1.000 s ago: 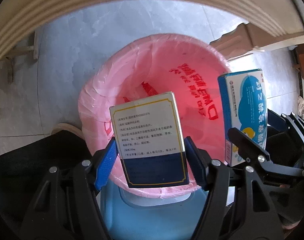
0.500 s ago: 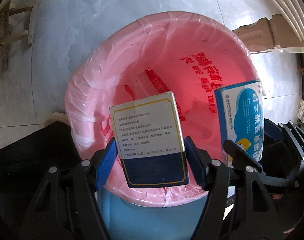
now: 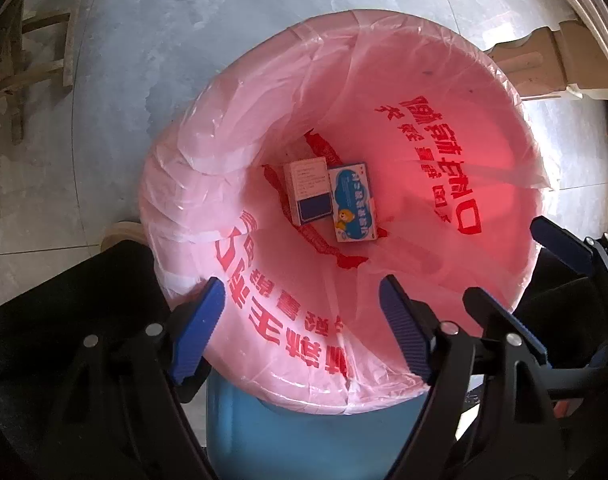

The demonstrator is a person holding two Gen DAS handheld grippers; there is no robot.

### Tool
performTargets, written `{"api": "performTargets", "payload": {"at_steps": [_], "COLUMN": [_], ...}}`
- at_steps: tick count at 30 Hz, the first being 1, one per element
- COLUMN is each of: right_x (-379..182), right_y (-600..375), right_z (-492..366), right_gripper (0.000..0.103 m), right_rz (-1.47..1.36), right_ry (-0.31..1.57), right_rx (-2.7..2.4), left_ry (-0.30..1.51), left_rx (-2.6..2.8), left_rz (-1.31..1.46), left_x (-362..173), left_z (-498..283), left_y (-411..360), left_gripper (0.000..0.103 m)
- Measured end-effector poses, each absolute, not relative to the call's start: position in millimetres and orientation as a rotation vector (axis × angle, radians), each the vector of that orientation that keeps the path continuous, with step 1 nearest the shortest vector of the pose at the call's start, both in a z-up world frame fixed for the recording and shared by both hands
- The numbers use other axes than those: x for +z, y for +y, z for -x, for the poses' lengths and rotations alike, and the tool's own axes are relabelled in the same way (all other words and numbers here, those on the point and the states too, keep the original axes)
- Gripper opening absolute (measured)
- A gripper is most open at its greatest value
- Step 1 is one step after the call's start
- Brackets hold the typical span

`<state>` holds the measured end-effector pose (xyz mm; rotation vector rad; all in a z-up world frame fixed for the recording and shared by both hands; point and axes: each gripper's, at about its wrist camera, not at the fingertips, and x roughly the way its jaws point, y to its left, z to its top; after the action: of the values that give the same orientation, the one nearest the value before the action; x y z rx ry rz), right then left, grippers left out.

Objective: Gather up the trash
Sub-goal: 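Open the left tool over the bin while the right tool also opens, dropping both boxes, then raise both open tools out of the bin back toward the table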

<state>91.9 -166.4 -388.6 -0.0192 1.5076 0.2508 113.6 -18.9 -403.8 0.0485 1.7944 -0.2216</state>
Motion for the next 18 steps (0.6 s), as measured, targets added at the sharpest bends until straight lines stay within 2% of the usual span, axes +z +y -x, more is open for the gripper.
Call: {"api": "performTargets", "payload": {"at_steps": [18], "right_x": [-353.1], "right_y": [-162.5], "right_z": [-71.2], "right_gripper": [0.076], "right_rz": [0.044], "right_ry": [1.396], "right_rx": [0.249], "left_ry": [1.689], "left_rx": [-0.215], "left_rz": [-0.076], "left_x": [-366.4], "left_z": [-98.3], "left_y": [-13.5], "left_gripper": [0.078]}}
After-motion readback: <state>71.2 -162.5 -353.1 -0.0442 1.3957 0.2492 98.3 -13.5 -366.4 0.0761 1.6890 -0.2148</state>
